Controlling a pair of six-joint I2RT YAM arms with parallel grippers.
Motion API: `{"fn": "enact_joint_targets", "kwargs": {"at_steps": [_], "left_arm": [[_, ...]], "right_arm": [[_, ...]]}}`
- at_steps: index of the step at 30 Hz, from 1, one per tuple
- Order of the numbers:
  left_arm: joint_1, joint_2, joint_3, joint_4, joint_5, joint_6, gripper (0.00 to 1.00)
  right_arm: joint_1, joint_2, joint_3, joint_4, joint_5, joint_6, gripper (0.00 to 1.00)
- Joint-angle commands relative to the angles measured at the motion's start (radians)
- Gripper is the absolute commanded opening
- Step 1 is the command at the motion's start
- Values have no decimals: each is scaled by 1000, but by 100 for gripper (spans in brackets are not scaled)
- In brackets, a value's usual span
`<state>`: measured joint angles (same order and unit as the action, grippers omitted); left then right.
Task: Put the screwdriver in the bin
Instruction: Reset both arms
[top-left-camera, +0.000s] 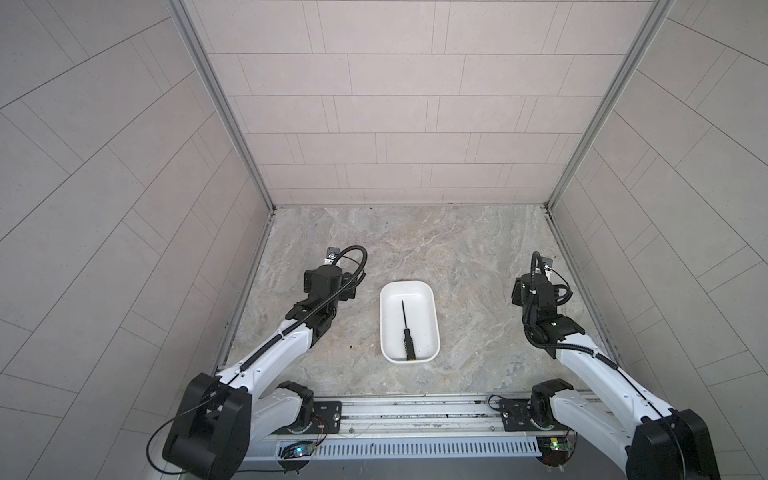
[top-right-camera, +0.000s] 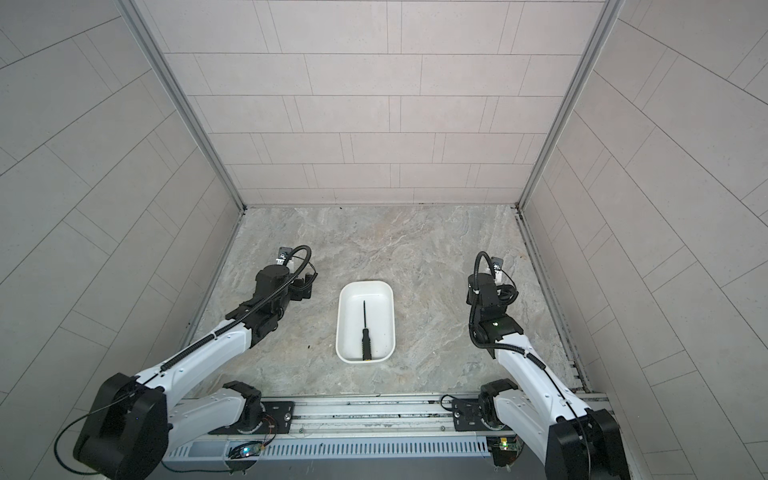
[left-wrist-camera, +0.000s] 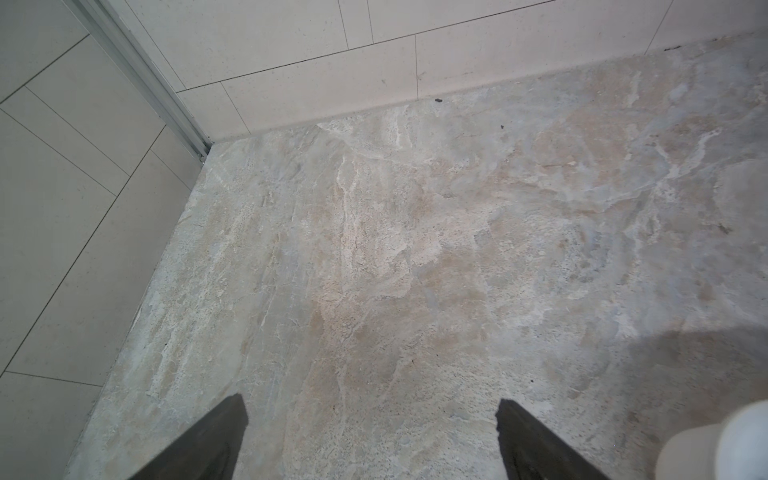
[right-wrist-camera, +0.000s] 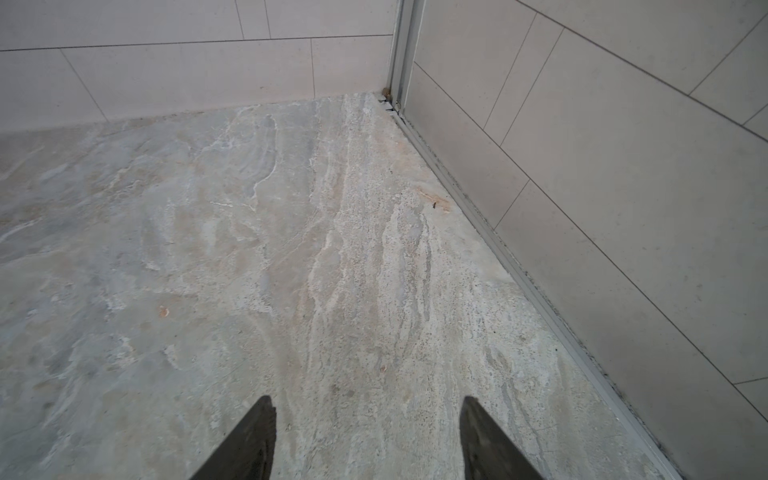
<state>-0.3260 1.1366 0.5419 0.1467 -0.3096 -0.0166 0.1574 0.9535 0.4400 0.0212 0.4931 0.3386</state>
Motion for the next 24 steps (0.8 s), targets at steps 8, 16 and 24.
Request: {"fn": "enact_joint_targets", "kwargs": {"at_steps": [8,16,24], "left_arm": [[191,19,-85,209,185,-16,100],[243,116,-111,338,259,-10,100],[250,195,-92,363,283,19,100]], "right_arm": [[-93,184,-40,303,34,-37,65],[-97,404,33,449,6,-123,64],[-89,525,61,554,-72,-200,62]]}}
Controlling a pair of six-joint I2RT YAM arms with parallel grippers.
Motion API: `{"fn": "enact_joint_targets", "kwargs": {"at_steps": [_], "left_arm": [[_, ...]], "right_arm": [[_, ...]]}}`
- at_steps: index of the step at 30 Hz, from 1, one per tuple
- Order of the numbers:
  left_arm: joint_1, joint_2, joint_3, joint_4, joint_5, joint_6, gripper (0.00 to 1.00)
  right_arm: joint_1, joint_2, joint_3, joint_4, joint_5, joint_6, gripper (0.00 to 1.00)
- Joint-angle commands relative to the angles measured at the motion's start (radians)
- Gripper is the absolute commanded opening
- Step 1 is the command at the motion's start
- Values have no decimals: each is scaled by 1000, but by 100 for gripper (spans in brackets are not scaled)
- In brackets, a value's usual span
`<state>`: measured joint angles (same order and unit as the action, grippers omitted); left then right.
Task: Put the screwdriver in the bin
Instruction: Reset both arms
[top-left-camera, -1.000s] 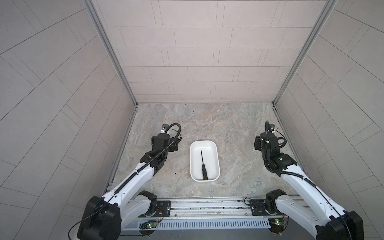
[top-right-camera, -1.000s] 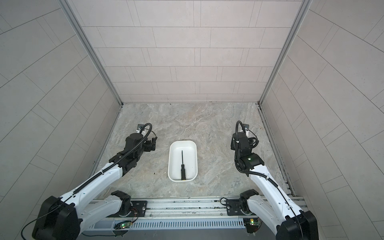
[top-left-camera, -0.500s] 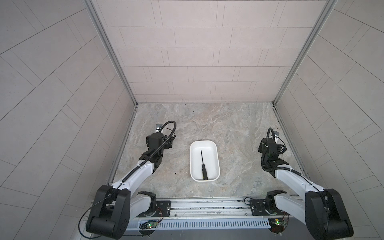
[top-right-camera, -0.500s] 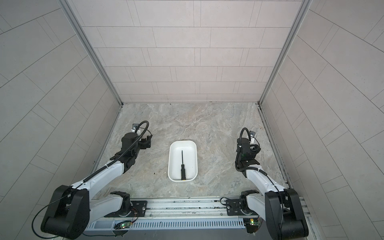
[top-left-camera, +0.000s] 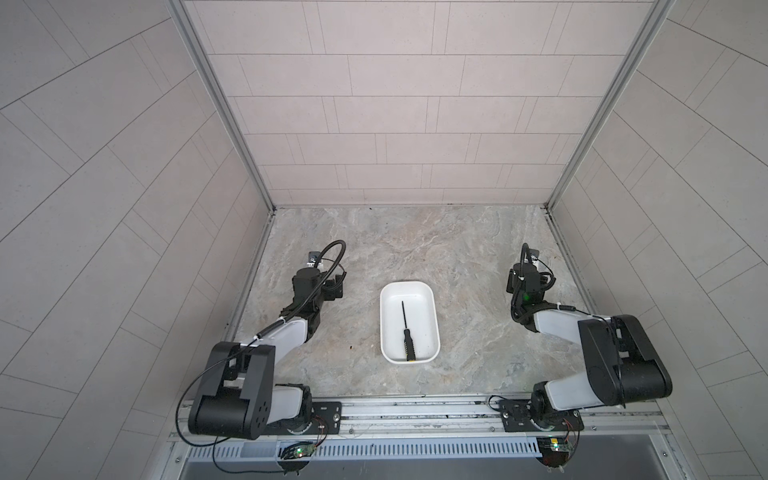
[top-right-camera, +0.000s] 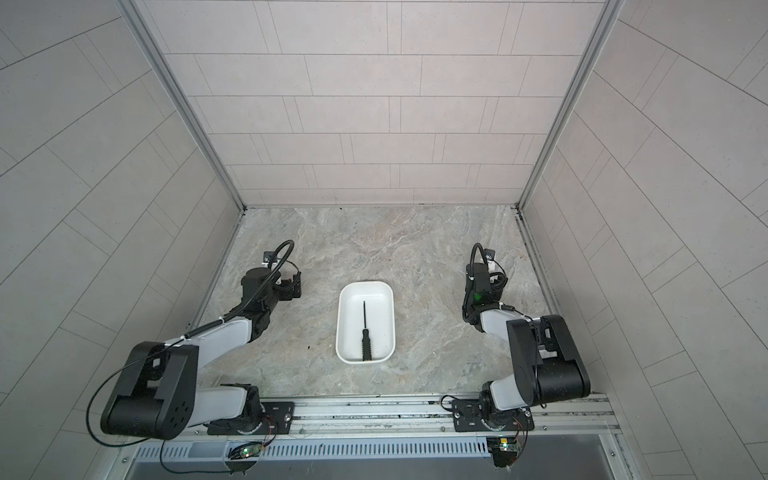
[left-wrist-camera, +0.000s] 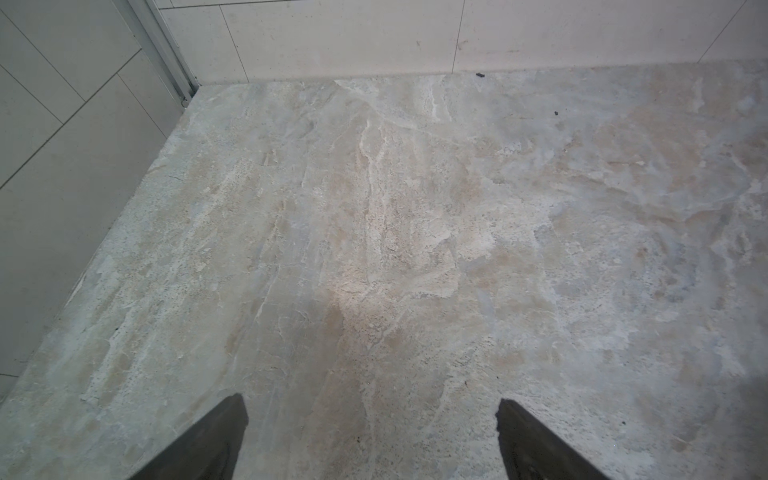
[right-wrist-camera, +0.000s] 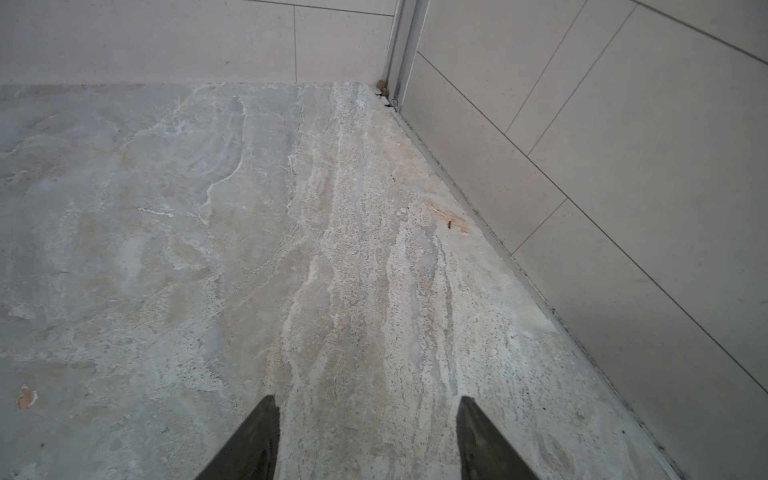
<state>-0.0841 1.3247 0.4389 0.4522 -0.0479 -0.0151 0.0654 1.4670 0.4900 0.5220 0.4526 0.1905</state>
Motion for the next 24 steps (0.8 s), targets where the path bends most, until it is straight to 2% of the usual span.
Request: {"fn": "enact_joint_targets", "kwargs": {"at_steps": [1,8,11,24], "left_arm": [[8,12,8,64,22,18,100],[20,13,2,78,24,15,100],[28,12,-5,98,22,15,100],[38,105,15,172,-4,43,100]], "right_arm": [[2,6,2,65,-35,-50,62],[2,8,-39,138,-83,-71,62],[4,34,-87,247,-114,-90,62],[10,39,-81,239,-112,-95,62]]}}
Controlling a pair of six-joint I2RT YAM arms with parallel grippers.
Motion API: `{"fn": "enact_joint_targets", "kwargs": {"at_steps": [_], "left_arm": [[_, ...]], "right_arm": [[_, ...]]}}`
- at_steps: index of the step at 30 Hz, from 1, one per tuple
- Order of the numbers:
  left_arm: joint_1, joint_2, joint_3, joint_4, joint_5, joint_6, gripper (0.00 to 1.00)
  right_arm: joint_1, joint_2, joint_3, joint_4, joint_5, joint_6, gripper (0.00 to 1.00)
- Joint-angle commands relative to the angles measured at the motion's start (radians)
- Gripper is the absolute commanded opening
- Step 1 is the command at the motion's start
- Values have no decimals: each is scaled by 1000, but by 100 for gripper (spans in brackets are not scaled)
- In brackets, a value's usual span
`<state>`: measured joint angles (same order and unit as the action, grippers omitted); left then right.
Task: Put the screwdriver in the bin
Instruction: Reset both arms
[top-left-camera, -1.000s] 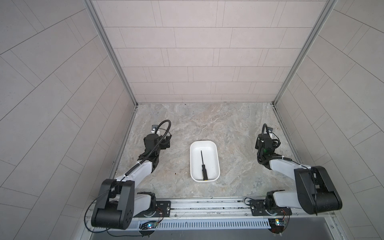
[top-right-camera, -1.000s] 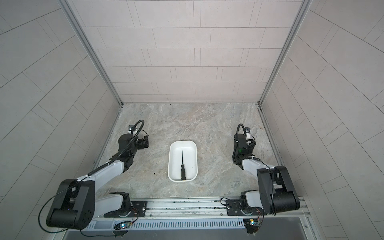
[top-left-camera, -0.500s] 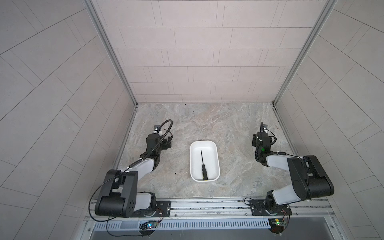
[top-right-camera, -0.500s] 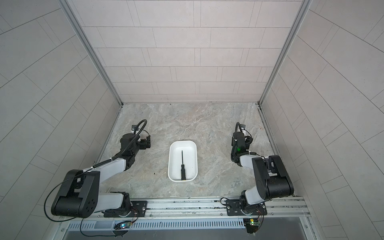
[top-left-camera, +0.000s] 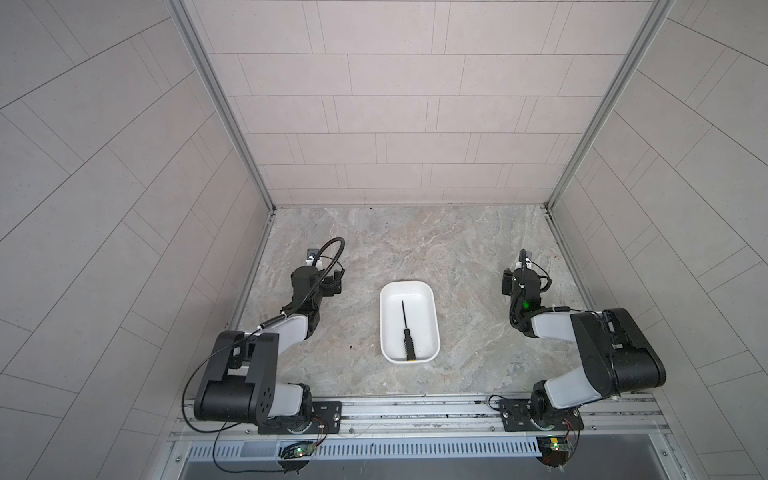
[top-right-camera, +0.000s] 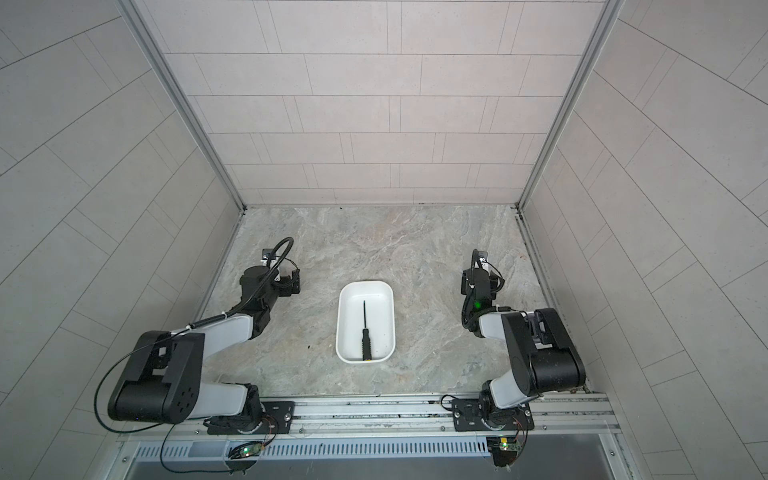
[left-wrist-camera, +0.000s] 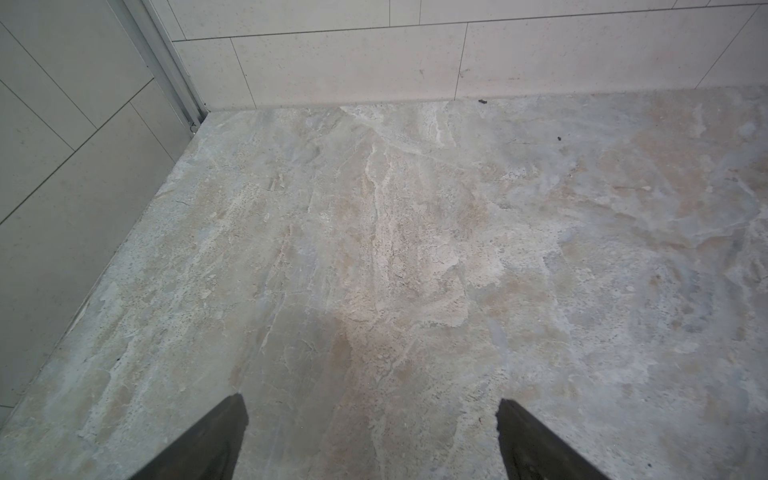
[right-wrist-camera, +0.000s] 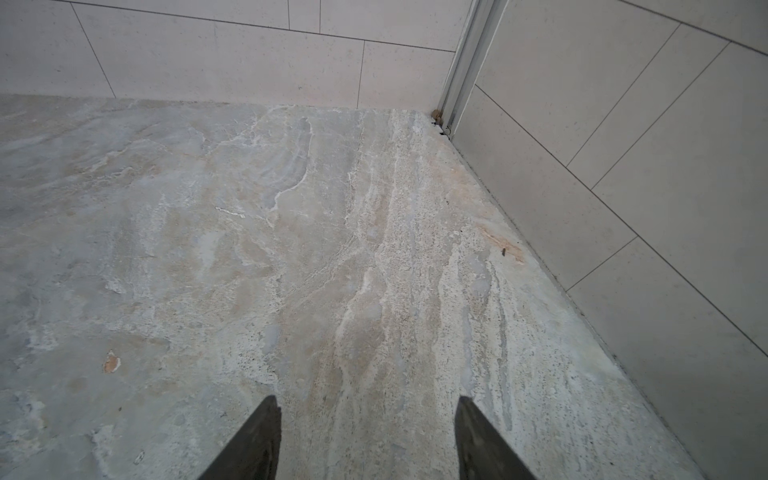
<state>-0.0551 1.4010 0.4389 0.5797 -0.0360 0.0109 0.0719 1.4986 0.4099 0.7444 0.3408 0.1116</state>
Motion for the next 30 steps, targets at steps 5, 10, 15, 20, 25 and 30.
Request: {"fn": "enact_joint_targets", "kwargs": {"at_steps": [5,10,15,20,25,30], "left_arm": [[9,67,23,71,-23,16,100],[16,101,43,61,-1,18,100],[25,118,44,72,-32,-10,100],[36,136,45,81,-65,-35,100],[35,143,47,82,-79,-37,100],[36,137,41,89,-77,-38,100]], "right_arm": [[3,8,0,13,-2,-17,62],[3,8,1,14,-3,-17,63],[3,9,0,14,-3,-16,63],[2,8,0,16,-3,-17,63],[3,8,0,15,-2,-17,63],[2,8,0,14,-2,-17,63]]}}
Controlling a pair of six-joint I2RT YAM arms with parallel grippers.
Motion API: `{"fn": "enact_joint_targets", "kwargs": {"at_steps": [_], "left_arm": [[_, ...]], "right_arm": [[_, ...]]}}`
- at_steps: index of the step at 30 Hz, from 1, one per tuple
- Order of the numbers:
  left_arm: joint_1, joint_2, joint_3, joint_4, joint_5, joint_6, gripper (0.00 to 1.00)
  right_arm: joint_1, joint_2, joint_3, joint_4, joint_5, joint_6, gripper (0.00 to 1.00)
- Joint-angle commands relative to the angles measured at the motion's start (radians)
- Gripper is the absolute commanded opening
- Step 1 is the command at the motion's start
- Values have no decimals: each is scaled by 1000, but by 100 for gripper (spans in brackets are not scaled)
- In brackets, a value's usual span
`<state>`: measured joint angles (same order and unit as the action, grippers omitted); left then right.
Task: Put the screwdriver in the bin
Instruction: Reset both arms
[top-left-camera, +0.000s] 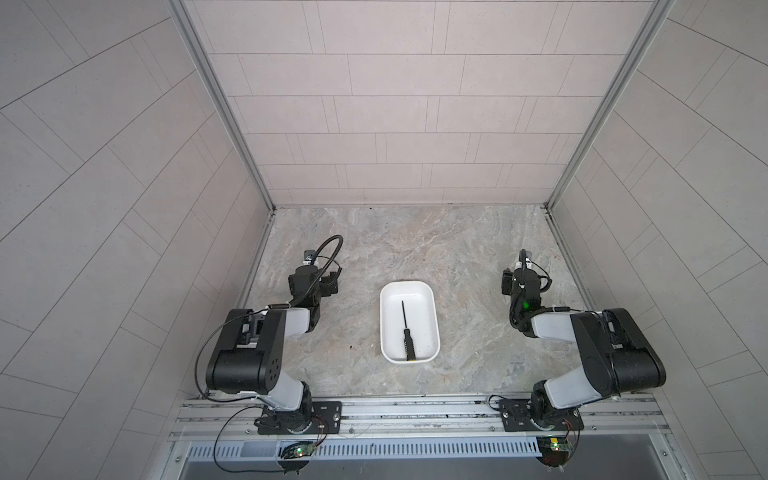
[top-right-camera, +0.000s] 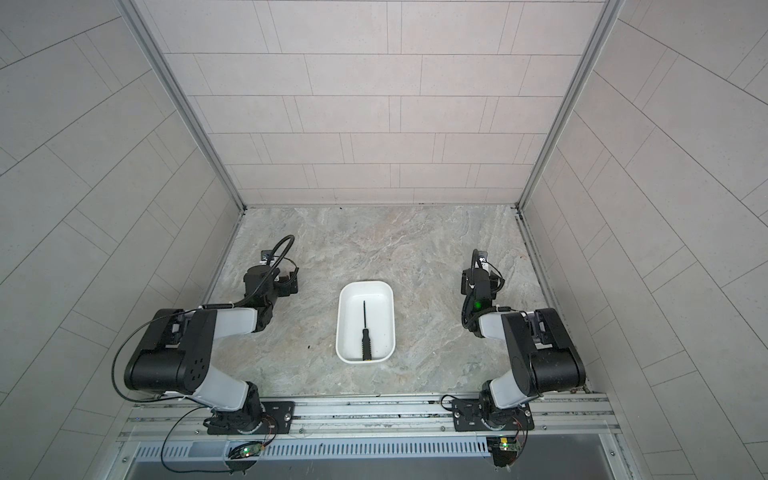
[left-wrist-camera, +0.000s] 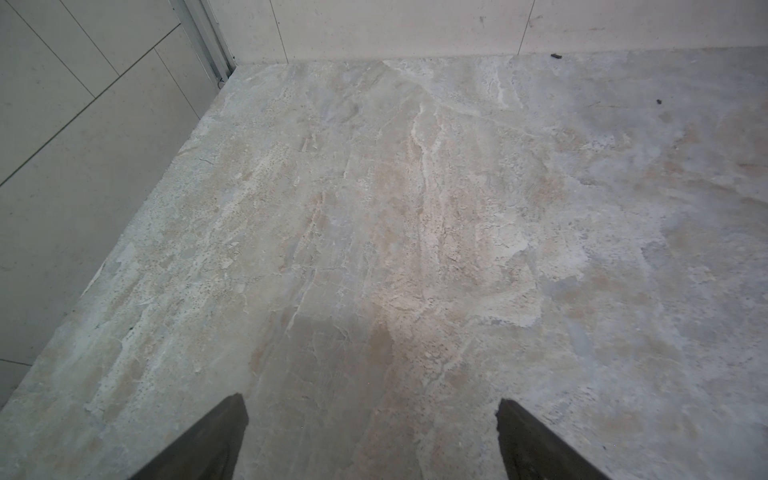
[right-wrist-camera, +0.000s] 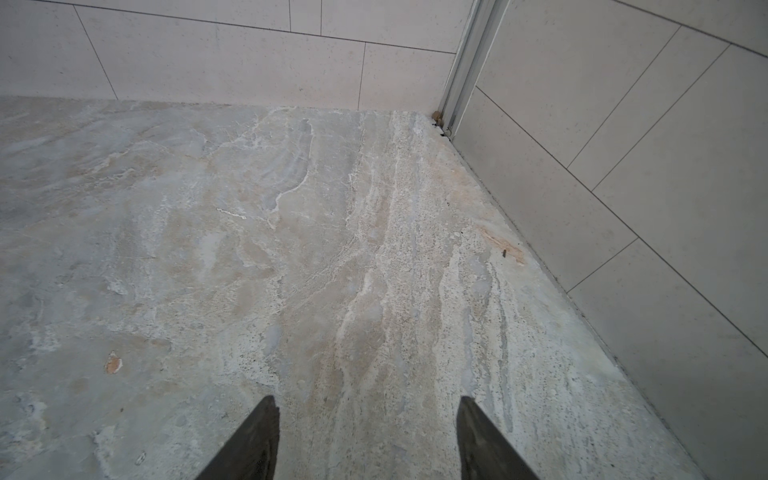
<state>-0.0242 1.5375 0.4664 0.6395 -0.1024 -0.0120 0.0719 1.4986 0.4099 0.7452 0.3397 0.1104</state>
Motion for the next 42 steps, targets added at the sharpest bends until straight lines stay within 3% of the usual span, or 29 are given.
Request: {"fn": "enact_joint_targets", "kwargs": {"at_steps": [1,11,12,13,42], "left_arm": [[4,-1,12,31,-10,-14,100],[3,-8,6,35,-9,-13,100],[4,-9,6,36,-10,-13,100],[3,-9,6,35,-10,-13,100],[2,-8,7,35,-11,-12,100]], "right_arm": [[3,8,0,13,-1,-15,63],[3,9,2,12,-1,-16,79],[3,9,3,11,-1,-15,85],[3,9,2,11,0,-16,98],[12,11,8,2,10,-25,99]]}}
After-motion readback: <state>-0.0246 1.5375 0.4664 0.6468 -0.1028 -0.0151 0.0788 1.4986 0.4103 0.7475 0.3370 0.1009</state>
